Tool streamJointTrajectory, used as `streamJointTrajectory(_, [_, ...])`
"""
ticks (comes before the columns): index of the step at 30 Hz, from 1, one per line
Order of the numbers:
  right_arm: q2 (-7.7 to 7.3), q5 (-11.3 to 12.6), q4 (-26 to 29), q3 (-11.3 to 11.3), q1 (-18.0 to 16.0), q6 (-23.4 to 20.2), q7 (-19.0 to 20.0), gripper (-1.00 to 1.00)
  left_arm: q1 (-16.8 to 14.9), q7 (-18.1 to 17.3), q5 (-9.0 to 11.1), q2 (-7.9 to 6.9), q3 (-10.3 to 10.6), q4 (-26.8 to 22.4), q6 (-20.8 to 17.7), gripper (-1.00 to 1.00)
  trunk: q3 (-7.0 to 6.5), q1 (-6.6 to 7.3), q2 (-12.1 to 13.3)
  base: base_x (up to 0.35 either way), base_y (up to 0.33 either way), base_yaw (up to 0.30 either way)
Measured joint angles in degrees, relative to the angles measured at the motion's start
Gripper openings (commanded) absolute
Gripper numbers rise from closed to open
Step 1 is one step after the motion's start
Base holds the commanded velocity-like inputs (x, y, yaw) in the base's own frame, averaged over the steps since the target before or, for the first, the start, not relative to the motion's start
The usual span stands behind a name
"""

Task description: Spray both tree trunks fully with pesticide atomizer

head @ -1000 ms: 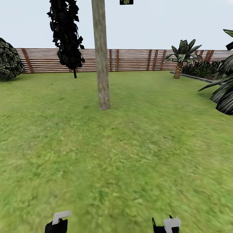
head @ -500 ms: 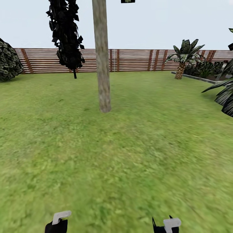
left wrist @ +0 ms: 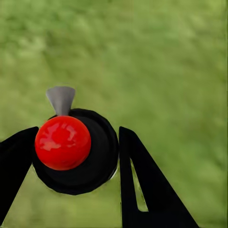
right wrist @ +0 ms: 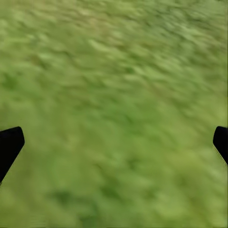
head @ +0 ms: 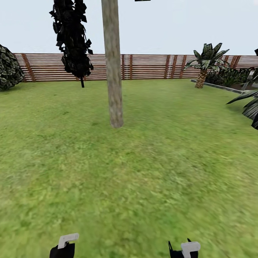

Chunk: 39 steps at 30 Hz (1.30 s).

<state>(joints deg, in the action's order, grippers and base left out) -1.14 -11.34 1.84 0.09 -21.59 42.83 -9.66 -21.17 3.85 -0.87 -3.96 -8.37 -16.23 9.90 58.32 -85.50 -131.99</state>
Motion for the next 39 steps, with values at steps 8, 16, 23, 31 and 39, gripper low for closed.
streamJointTrajectory(8, [0.07,0.00,0.03,0.00,0.00,0.00,0.00,1.00,0.00,0.00,0.00,0.00,0.00,0.00,0.00,-1.00,0.00,0.00,0.00,0.335,0.000,0.000])
streamJointTrajectory(16, [-0.04,0.00,-0.03,0.00,0.00,0.00,-0.05,1.00,-0.03,-0.01,0.00,0.00,0.00,0.00,0.00,-1.00,0.00,0.00,0.00,0.335,0.000,0.000])
streamJointTrajectory(23, [-0.09,0.00,-0.03,0.00,0.00,0.00,0.00,1.00,-0.02,-0.01,0.00,0.00,0.00,0.00,0.00,-1.00,0.00,0.00,0.00,0.335,0.000,0.000])
streamJointTrajectory(31, [-0.09,0.00,-0.03,0.00,0.00,0.00,0.08,1.00,-0.01,0.00,0.00,0.00,0.00,0.00,0.00,-1.00,0.00,0.00,0.00,0.335,0.000,0.000])
streamJointTrajectory(39, [-0.01,0.00,-0.03,0.00,0.00,0.00,0.09,1.00,-0.01,-0.01,0.00,0.00,0.00,0.00,0.00,-1.00,0.00,0.00,0.00,0.335,0.000,0.003])
